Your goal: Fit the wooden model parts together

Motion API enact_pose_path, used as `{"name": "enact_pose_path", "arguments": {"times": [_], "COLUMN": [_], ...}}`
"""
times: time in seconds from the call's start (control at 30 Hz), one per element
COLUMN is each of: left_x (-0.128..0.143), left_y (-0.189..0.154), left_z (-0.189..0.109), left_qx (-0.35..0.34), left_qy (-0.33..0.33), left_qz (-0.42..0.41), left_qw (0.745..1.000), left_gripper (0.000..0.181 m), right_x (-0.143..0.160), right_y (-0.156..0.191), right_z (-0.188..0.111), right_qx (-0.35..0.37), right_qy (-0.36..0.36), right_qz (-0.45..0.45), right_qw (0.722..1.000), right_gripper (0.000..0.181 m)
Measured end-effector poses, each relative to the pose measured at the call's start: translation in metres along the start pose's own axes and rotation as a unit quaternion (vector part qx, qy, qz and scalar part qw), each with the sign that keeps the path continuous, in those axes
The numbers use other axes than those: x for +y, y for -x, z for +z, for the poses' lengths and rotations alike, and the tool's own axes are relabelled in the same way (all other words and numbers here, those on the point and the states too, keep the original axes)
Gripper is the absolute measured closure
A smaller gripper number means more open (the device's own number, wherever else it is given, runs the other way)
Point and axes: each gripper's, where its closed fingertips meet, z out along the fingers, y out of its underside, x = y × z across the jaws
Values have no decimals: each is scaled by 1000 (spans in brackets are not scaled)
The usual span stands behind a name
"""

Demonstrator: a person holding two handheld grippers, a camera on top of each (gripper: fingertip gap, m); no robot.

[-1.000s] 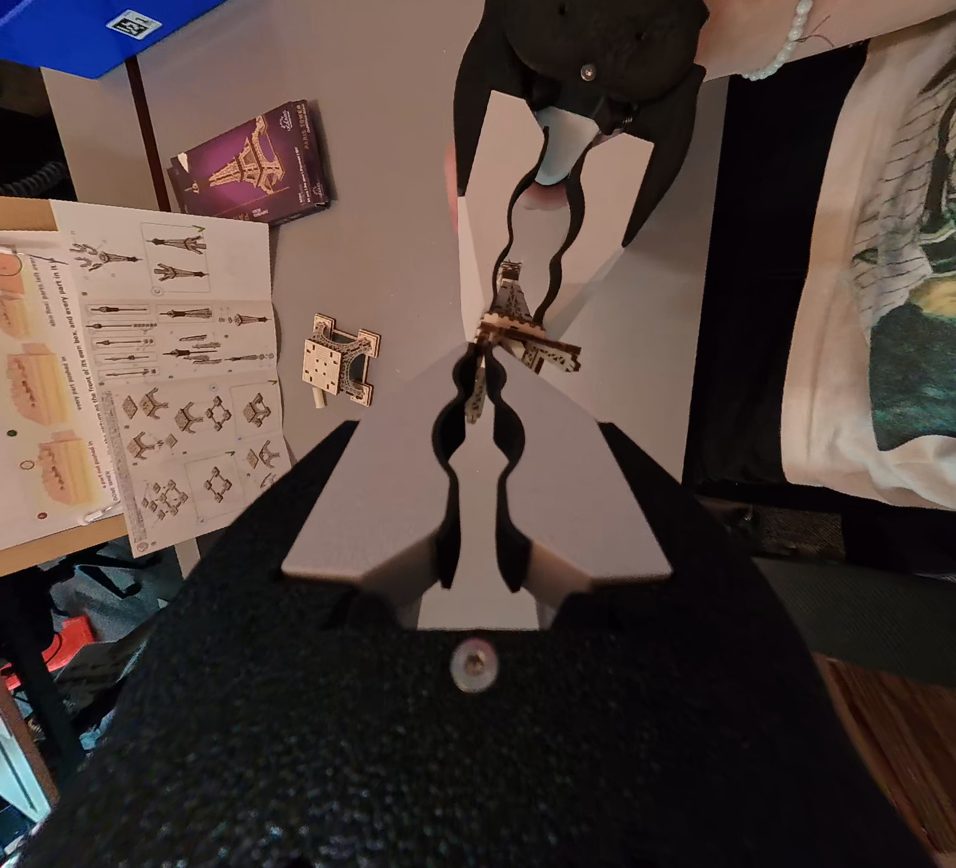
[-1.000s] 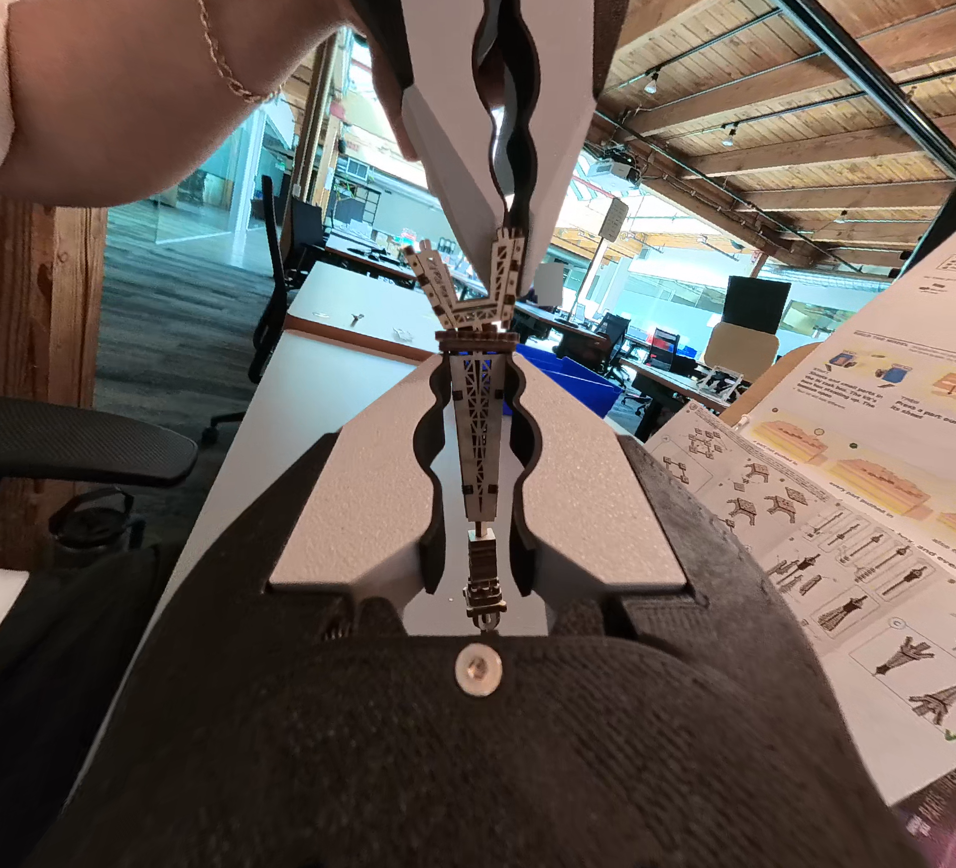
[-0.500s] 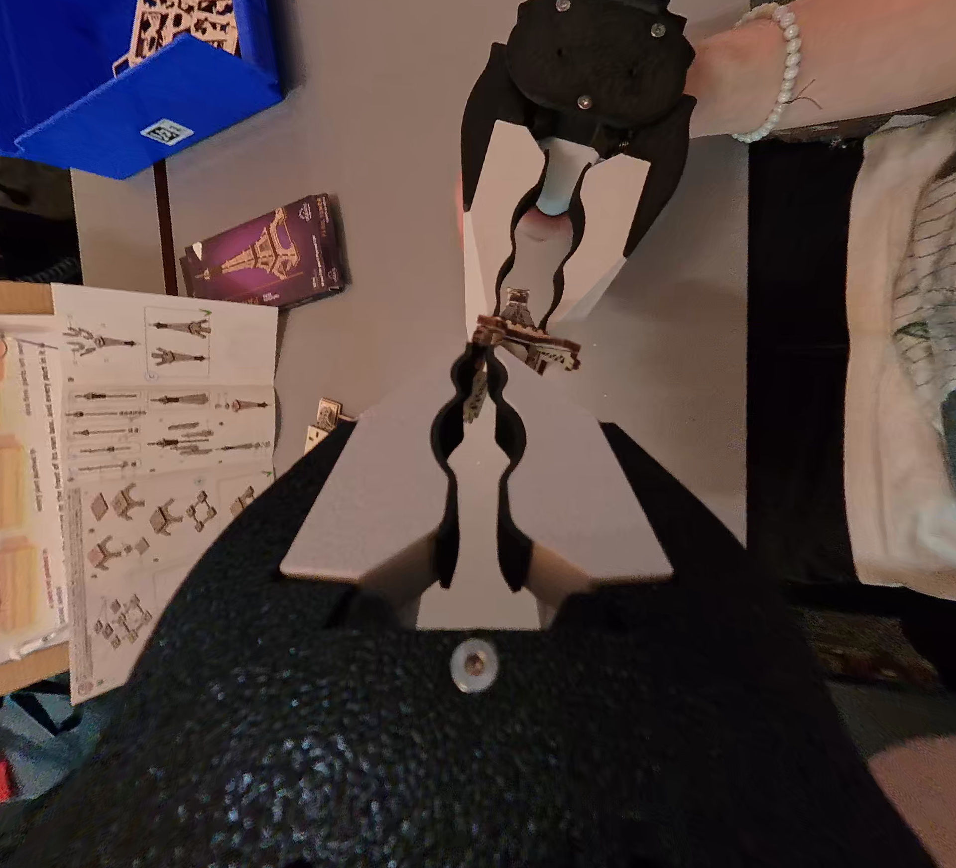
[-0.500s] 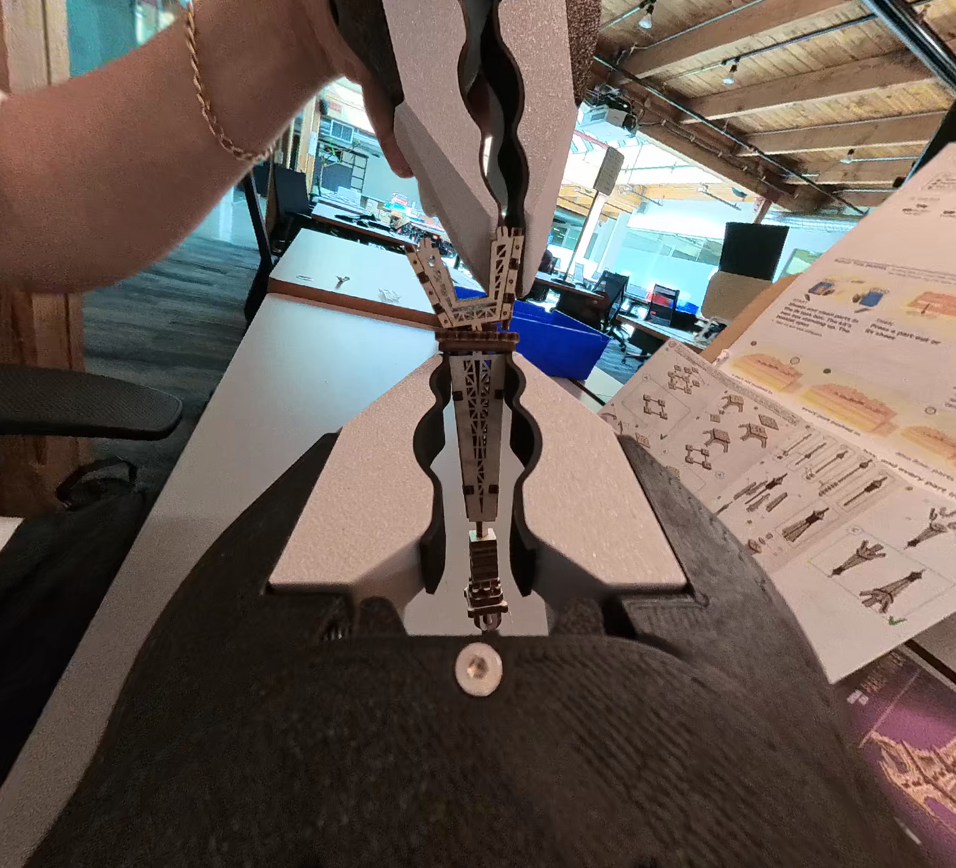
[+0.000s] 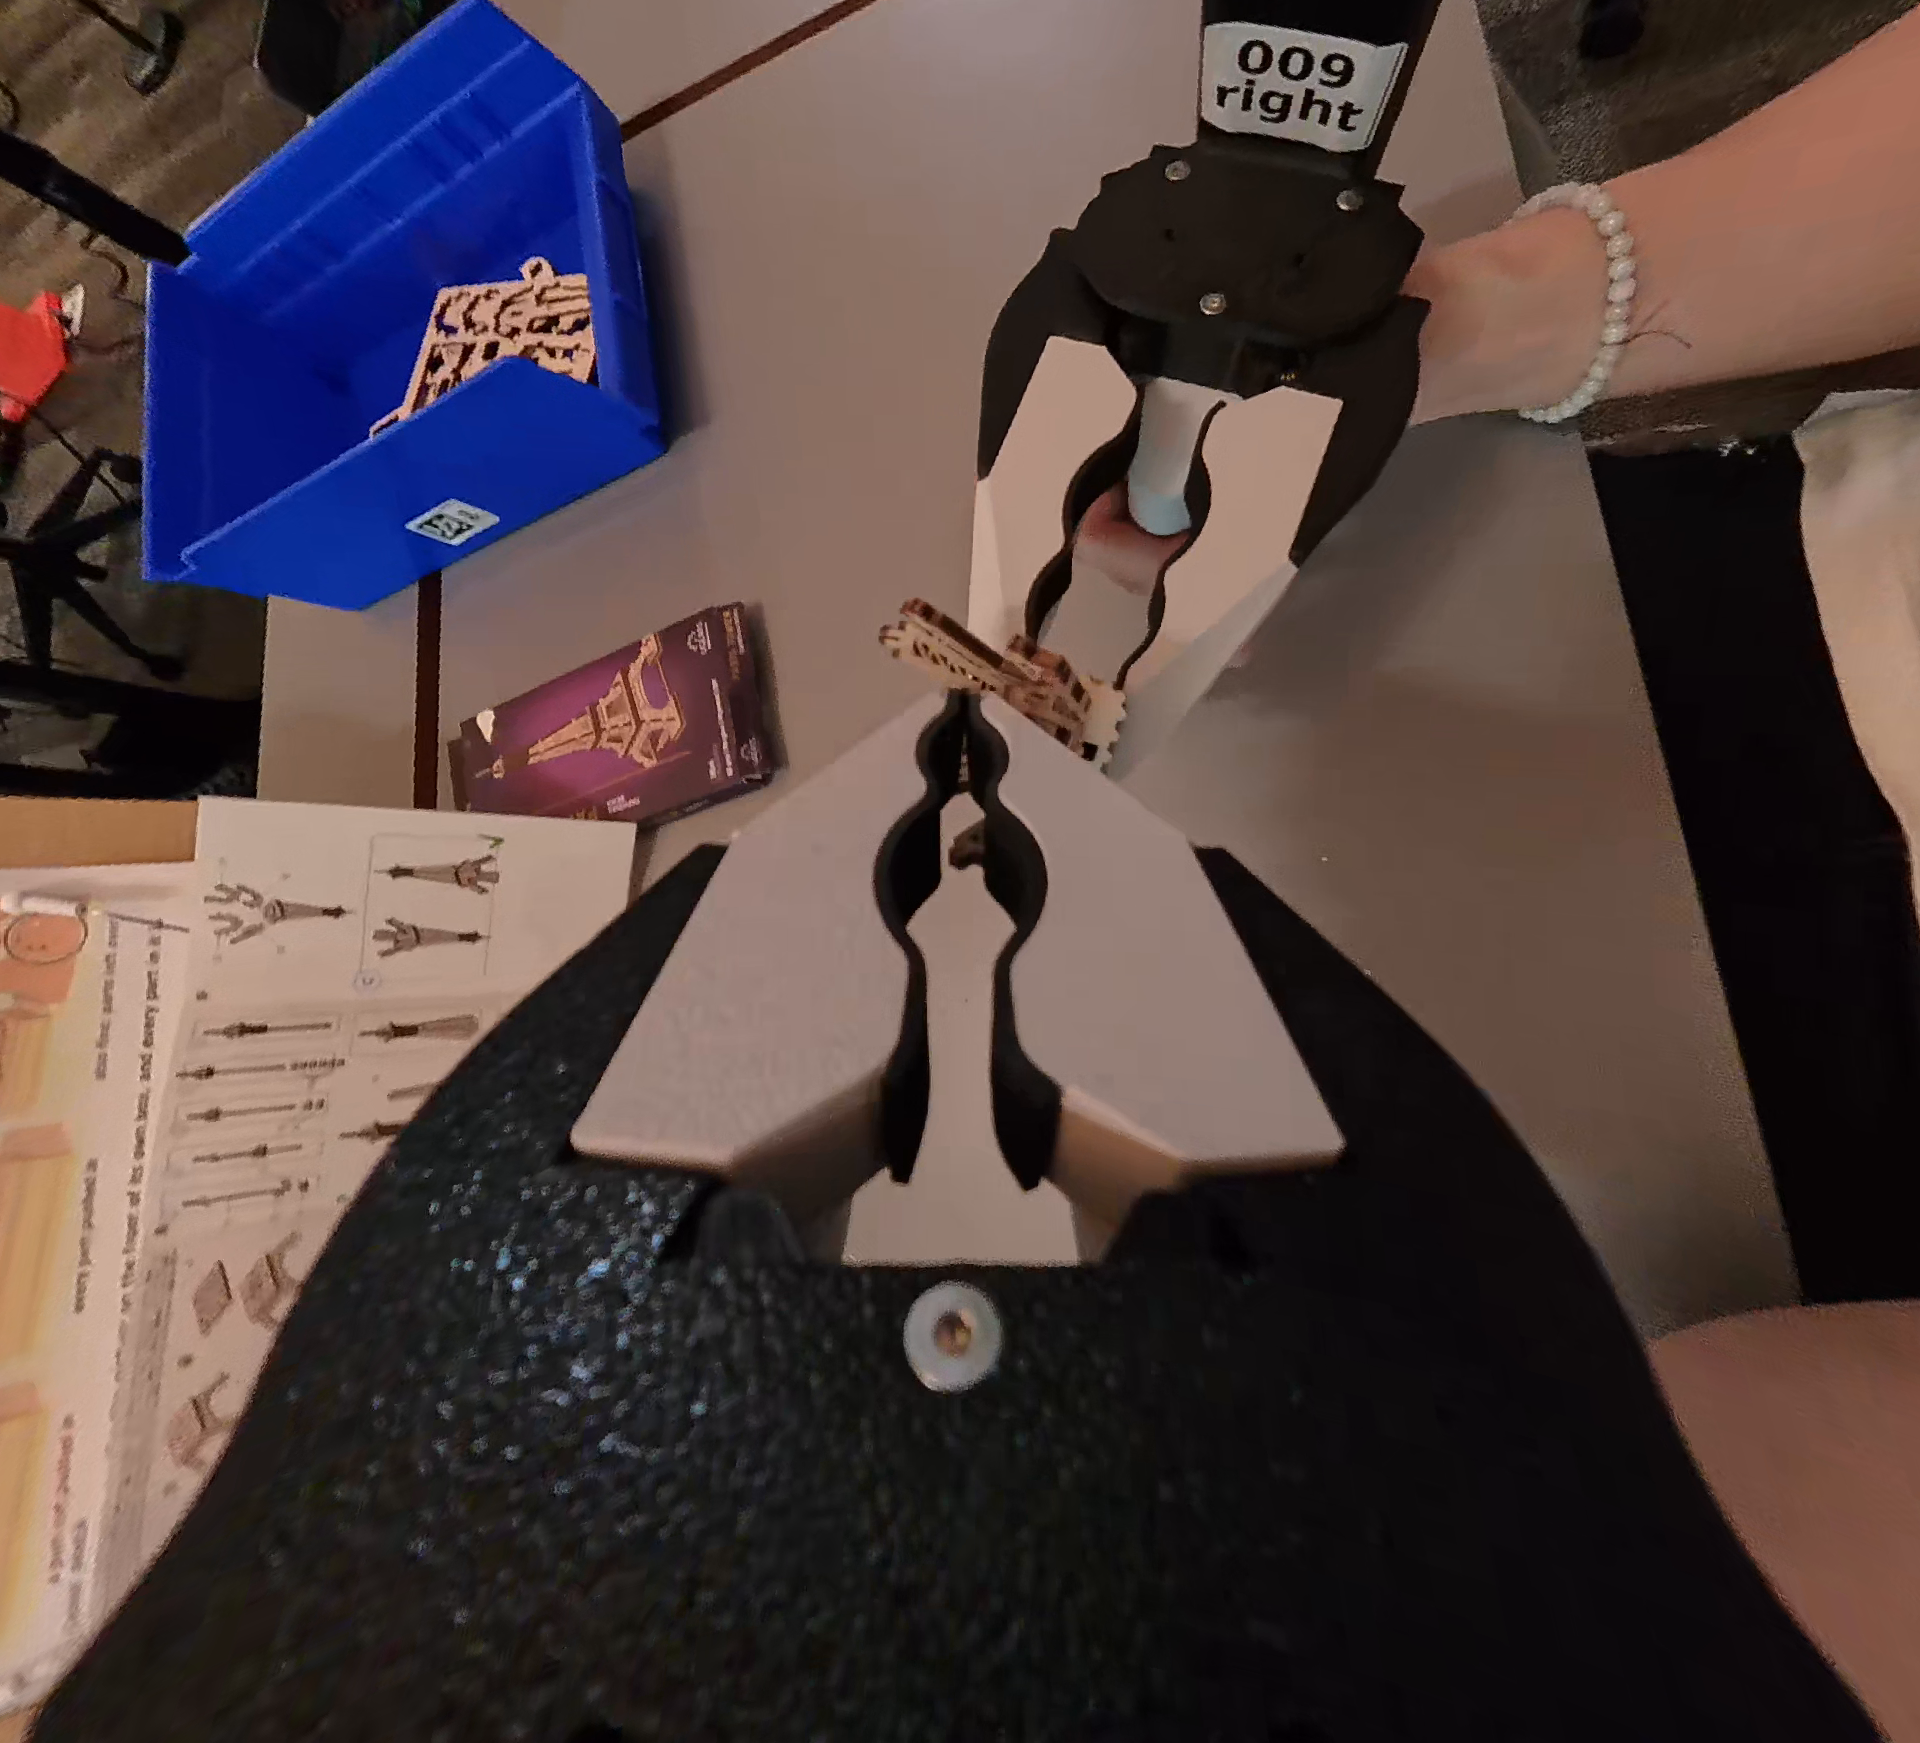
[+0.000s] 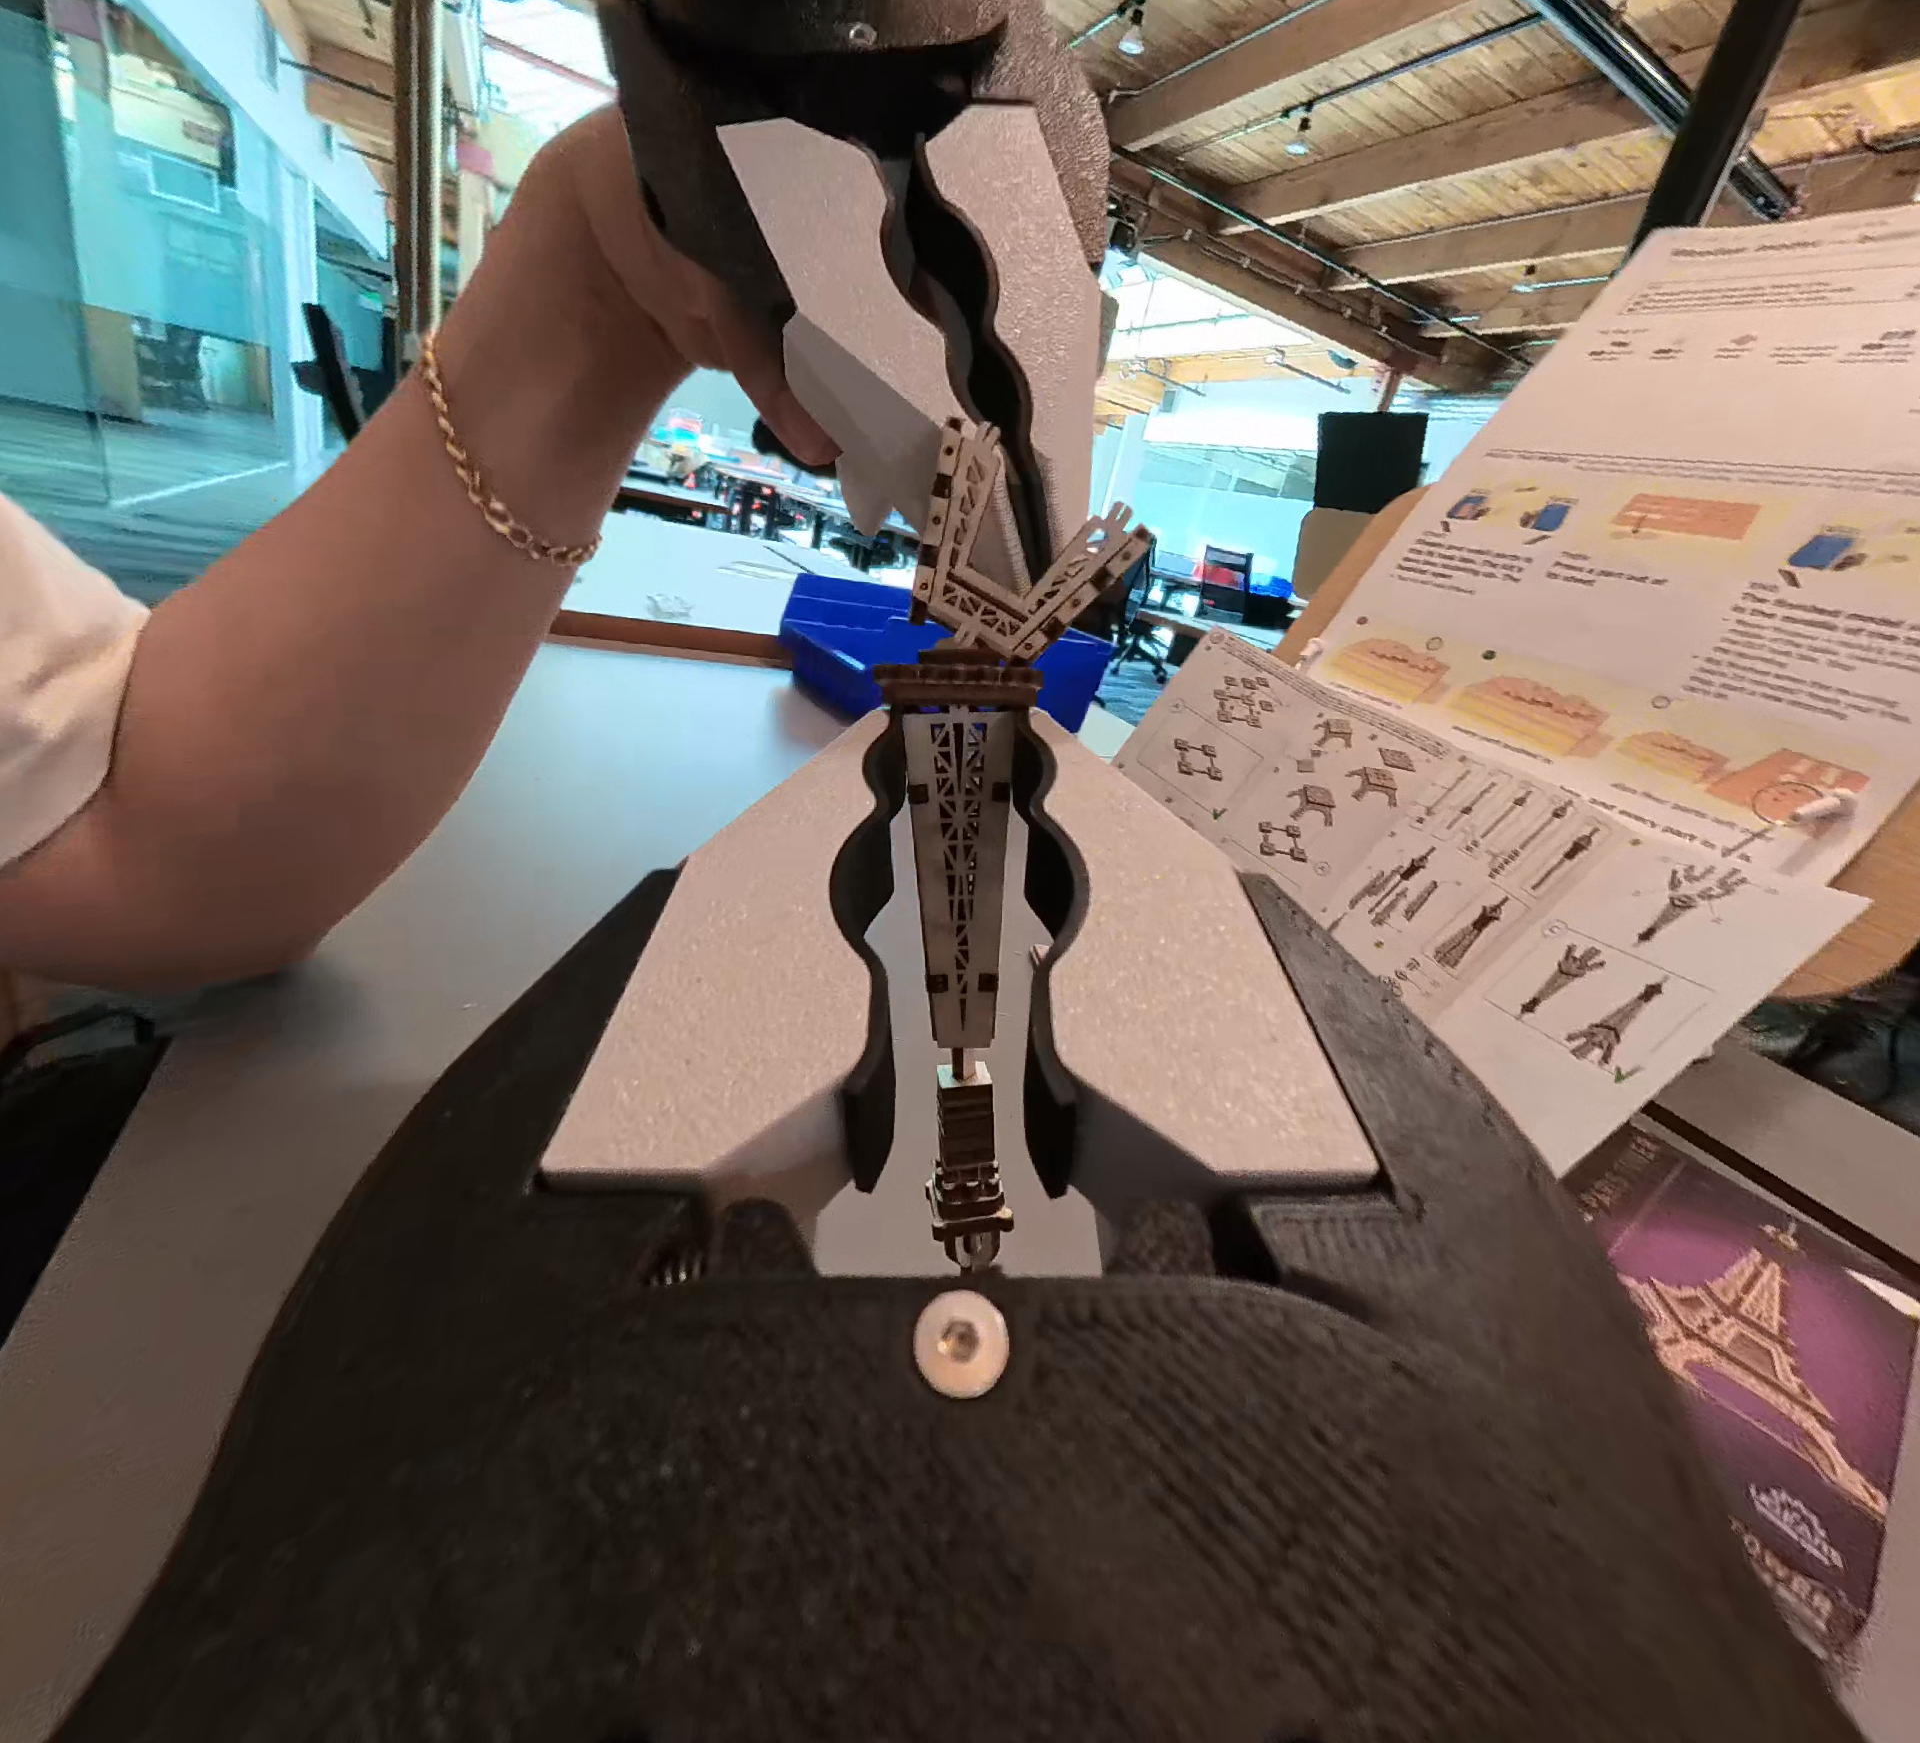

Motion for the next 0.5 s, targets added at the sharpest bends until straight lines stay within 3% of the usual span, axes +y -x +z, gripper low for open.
{"name": "enact_pose_path", "arguments": {"times": [0.03,0.5], "left_x": [0,4], "left_y": [1,-6], "left_z": [2,9], "left_qx": [4,40], "left_qy": [2,-9], "left_qz": [6,7], "left_qw": [1000,999], "left_gripper": [181,181], "right_x": [0,13], "right_y": [-3,-3], "right_z": [-1,-9], "right_qx": [5,-14], "right_qy": [-2,41], "right_qz": [7,-9], "right_qw": [1000,999], "right_gripper": [163,163]}}
